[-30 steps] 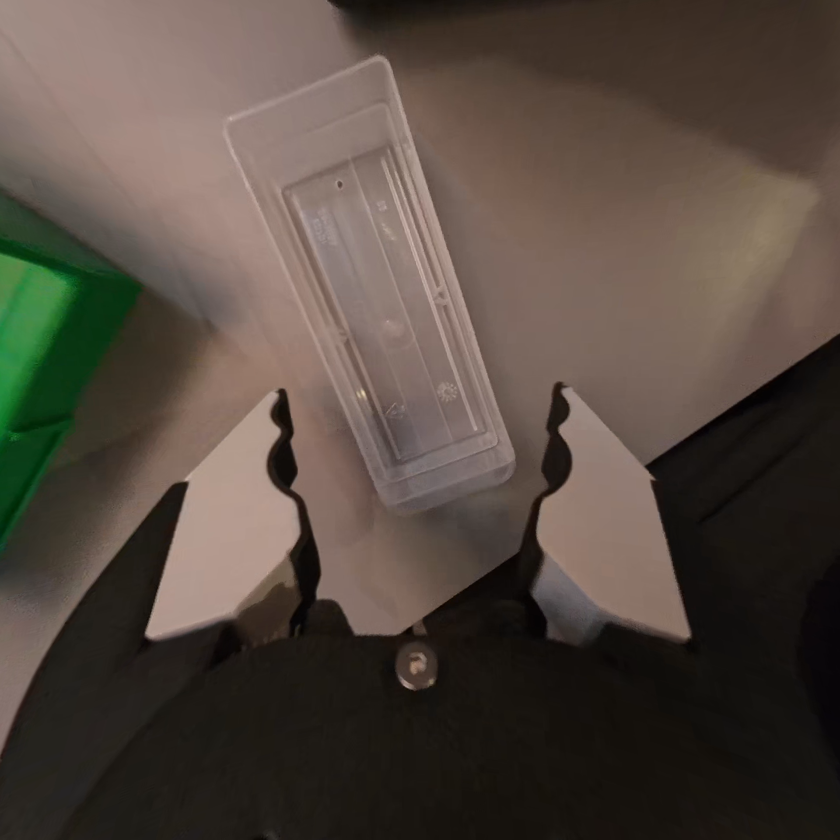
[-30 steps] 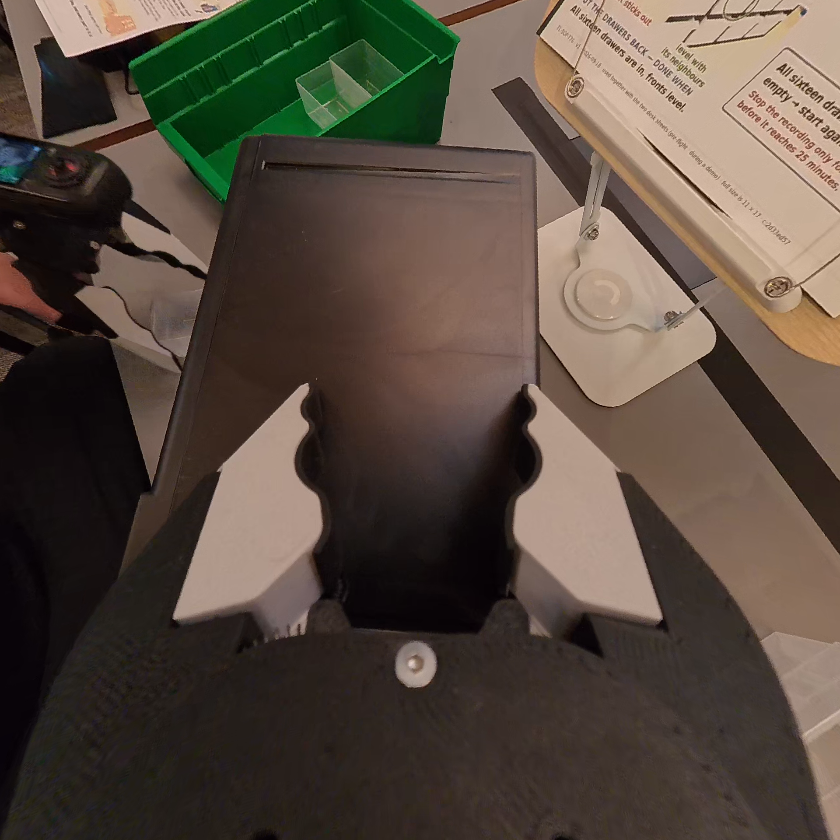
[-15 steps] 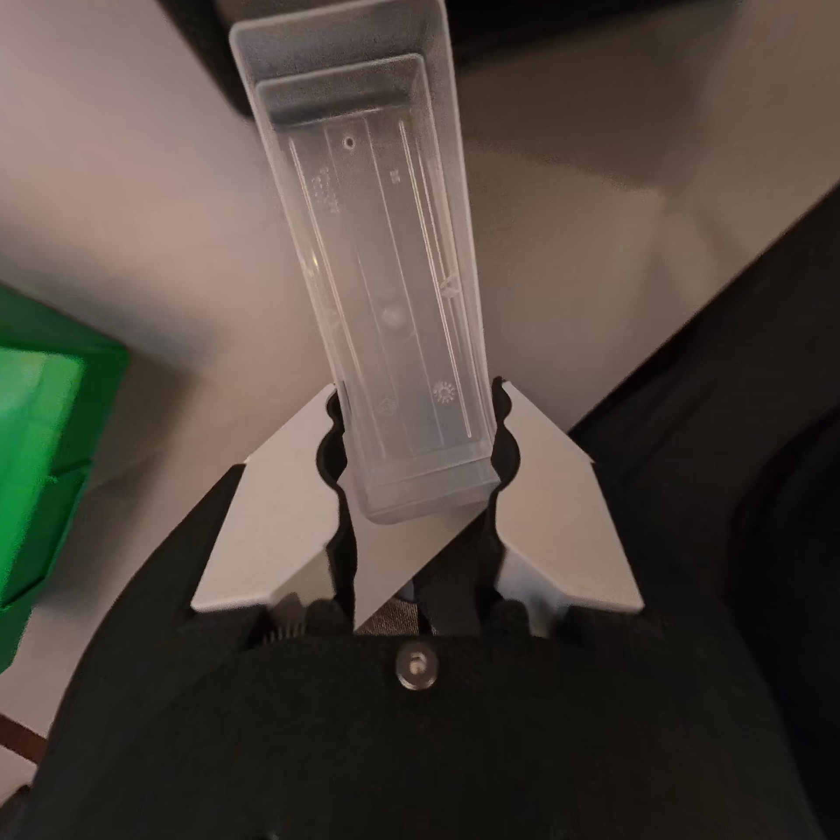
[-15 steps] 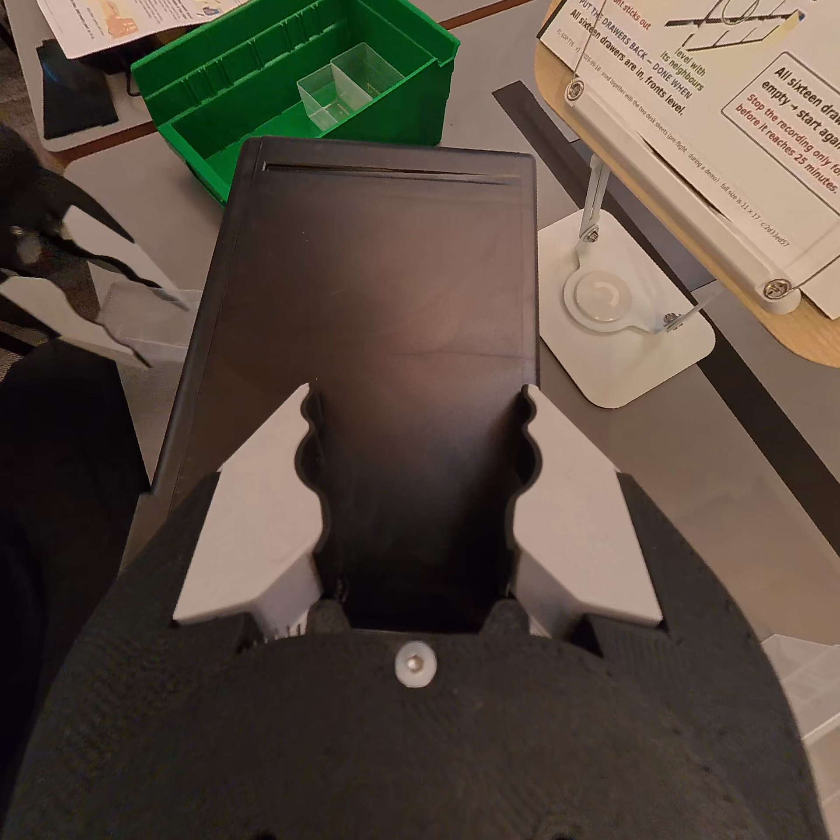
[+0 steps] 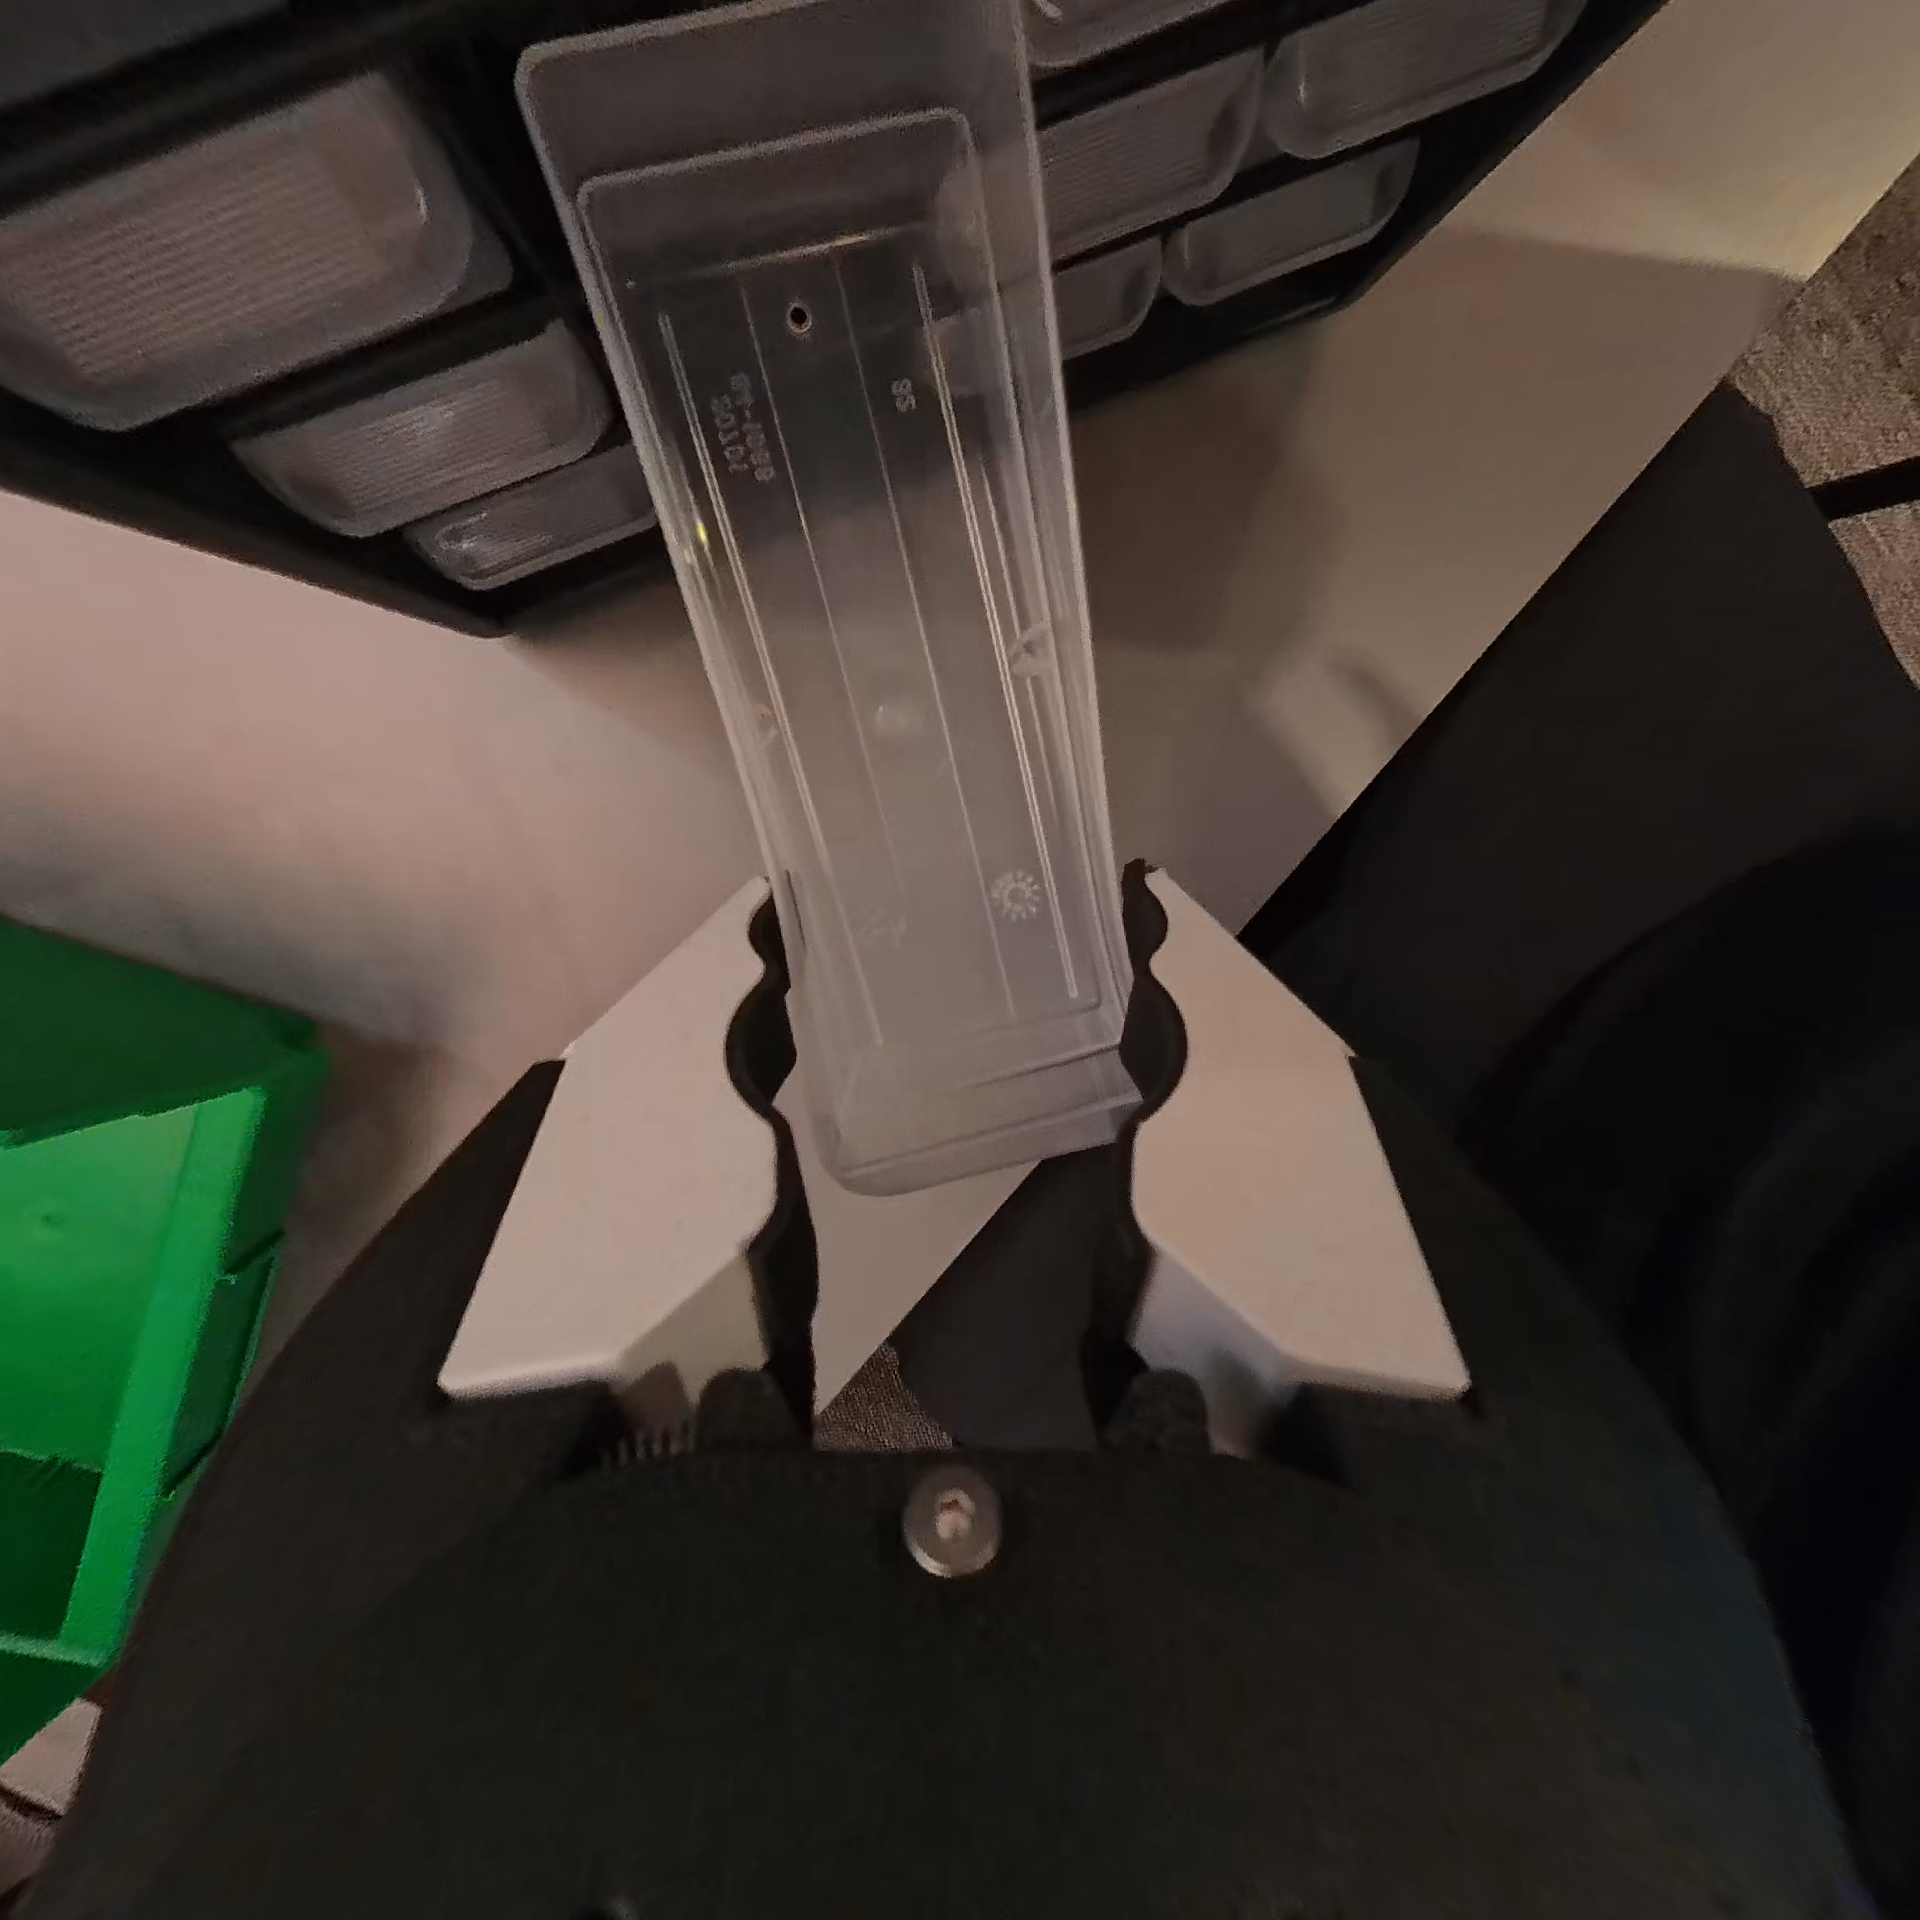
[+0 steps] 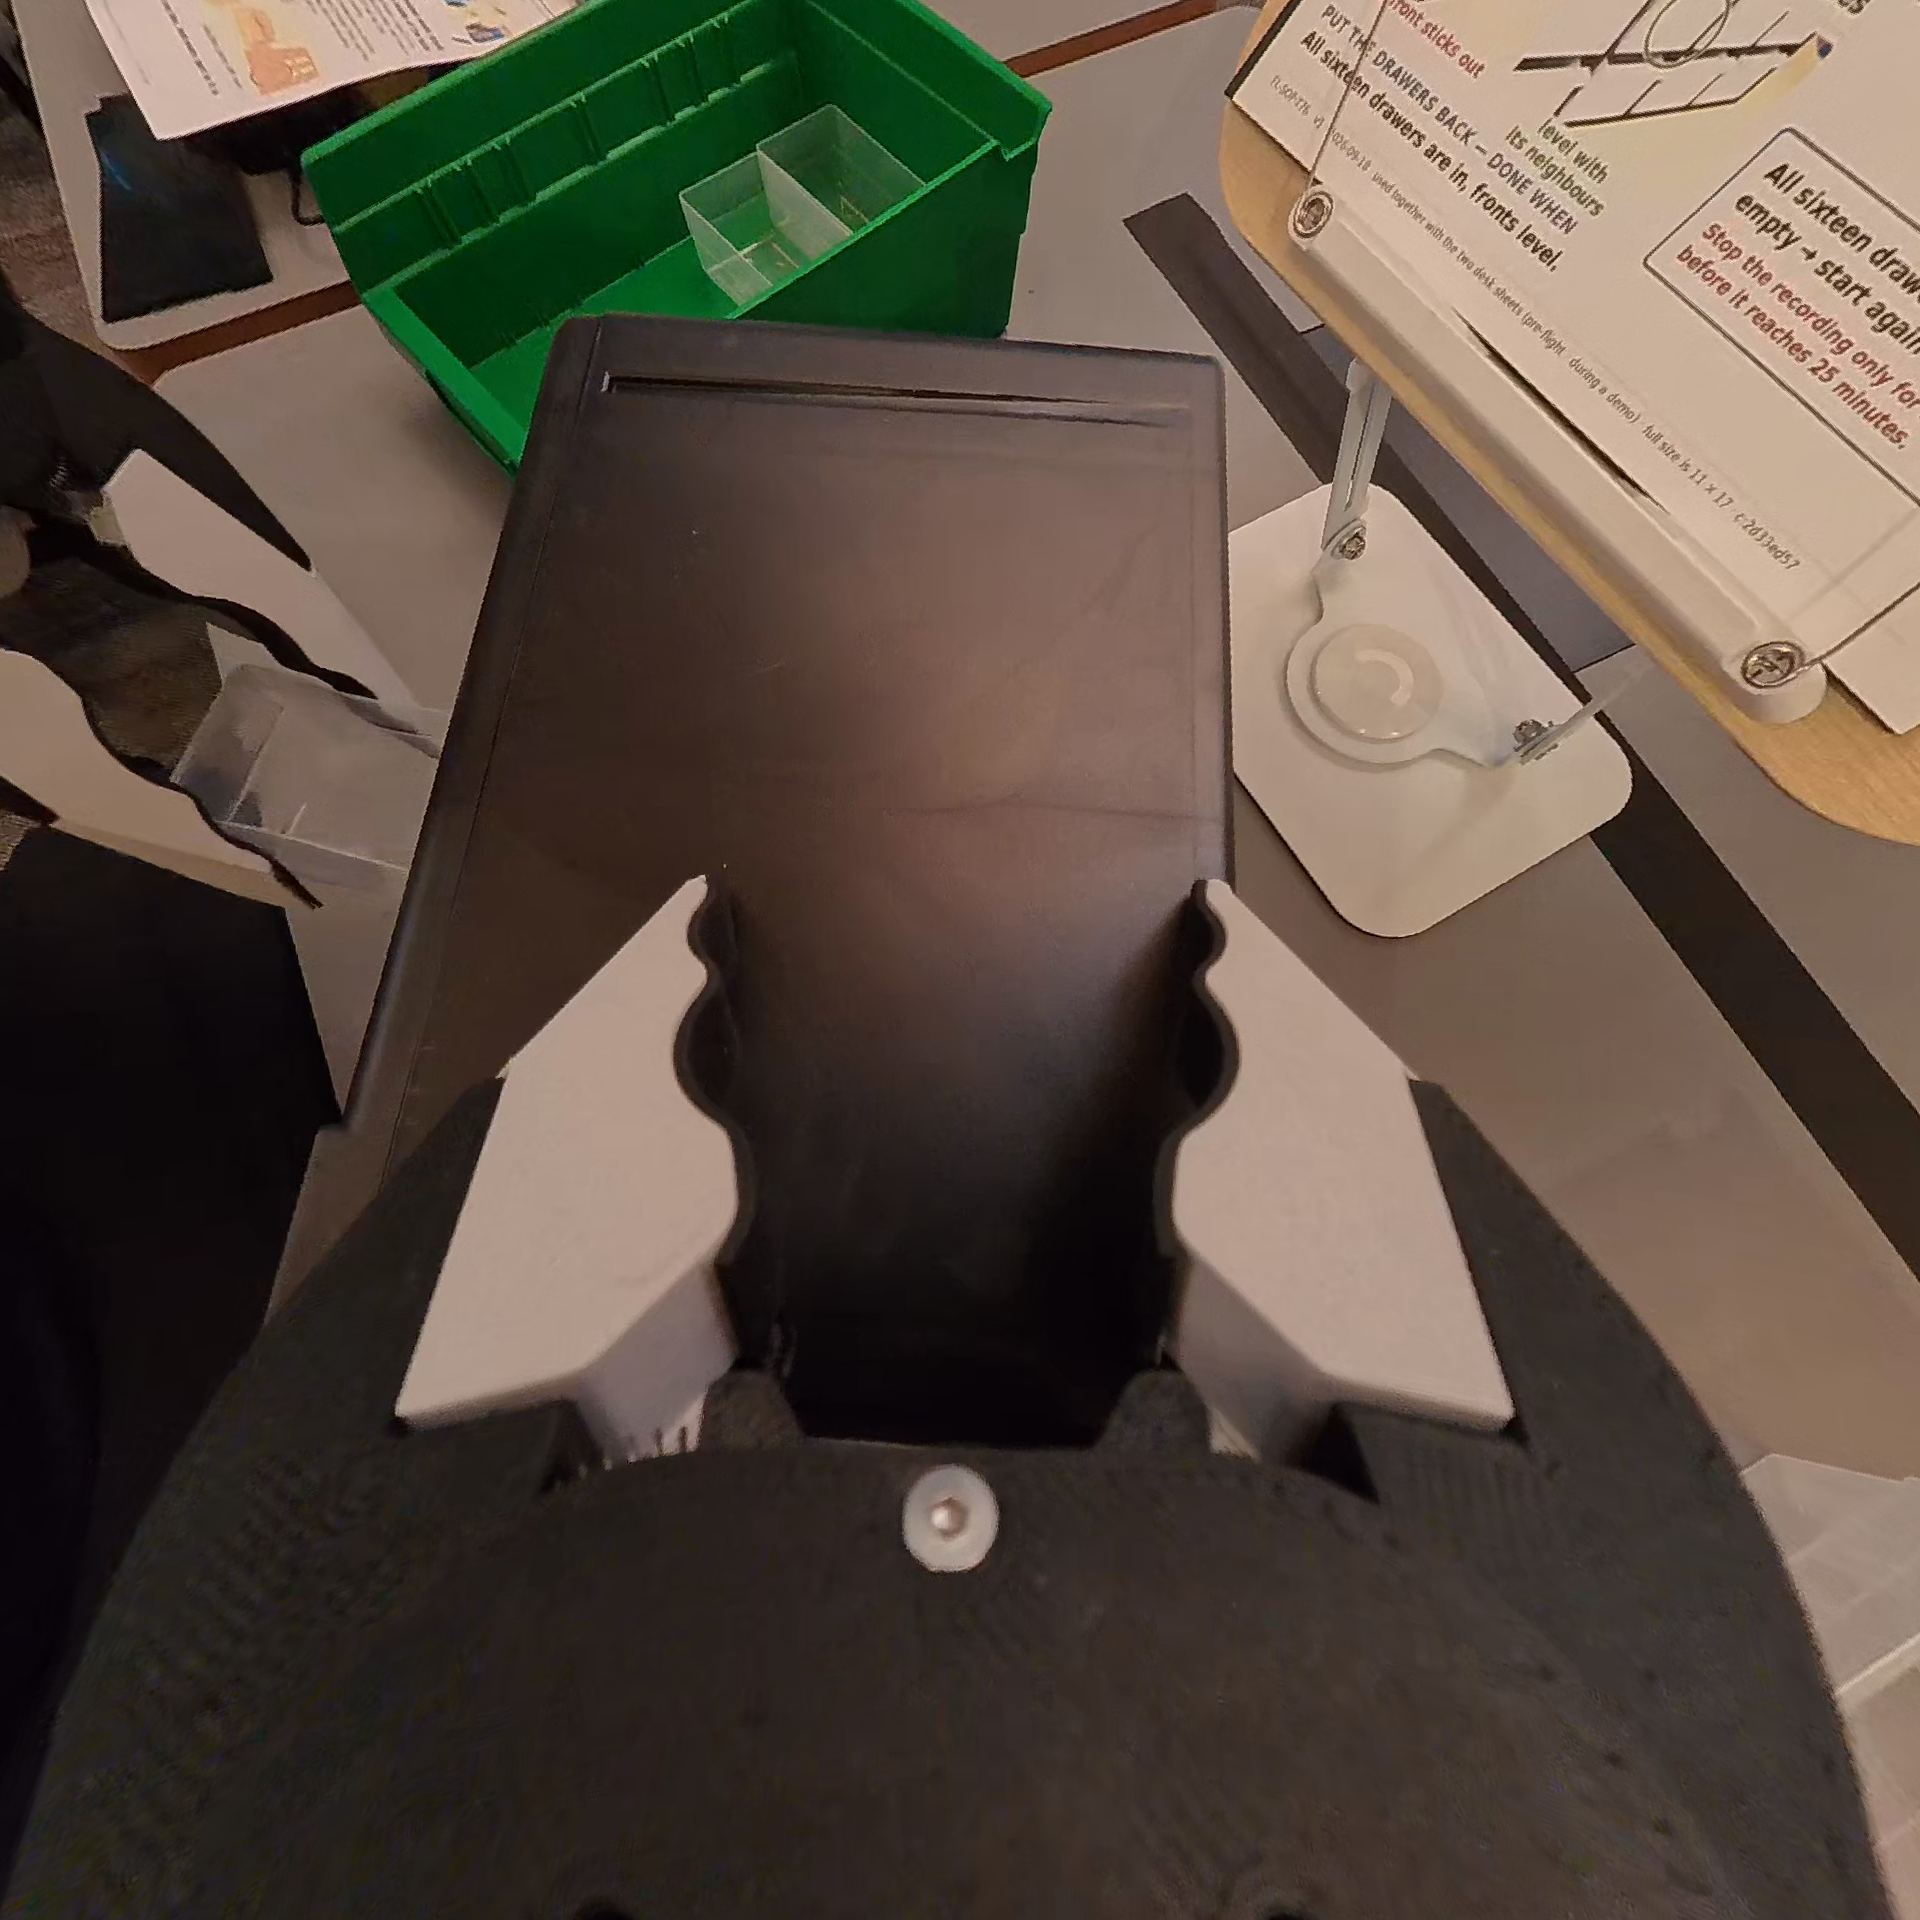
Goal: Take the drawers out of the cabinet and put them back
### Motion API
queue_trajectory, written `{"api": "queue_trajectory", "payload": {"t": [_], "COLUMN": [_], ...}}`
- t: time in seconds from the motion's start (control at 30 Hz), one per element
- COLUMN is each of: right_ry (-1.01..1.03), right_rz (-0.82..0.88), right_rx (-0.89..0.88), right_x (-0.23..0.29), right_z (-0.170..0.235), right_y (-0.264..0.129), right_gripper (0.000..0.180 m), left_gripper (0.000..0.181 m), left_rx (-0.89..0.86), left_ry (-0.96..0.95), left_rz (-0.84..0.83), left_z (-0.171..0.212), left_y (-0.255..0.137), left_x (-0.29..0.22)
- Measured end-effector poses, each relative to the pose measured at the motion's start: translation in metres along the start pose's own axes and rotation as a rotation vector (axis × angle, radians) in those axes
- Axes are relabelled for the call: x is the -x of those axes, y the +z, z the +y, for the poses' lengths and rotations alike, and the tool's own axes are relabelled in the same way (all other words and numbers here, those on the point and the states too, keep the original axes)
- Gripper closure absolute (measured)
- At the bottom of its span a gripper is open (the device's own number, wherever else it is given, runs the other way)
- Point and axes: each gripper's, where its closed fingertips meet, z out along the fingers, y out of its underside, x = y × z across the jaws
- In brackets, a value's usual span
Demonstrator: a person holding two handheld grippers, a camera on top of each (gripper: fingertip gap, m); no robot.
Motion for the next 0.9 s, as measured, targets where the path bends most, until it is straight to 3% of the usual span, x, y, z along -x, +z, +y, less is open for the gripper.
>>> {"api": "queue_trajectory", "payload": {"t": [0.57,0.9], "right_ry": [-0.007,-0.007], "right_rz": [-0.004,-0.003], "right_rx": [-0.009,-0.016], "right_x": [0.000,0.000], "right_z": [0.000,0.000], "right_y": [0.000,0.000], "right_gripper": [0.094,0.094], "left_gripper": [0.121,0.119], "left_rx": [0.089,-0.072], "left_ry": [-0.052,-0.091], "left_rz": [0.082,0.016], "left_z": [-0.004,-0.035], "left_y": [-0.010,0.007], "left_x": [0.005,0.008]}}
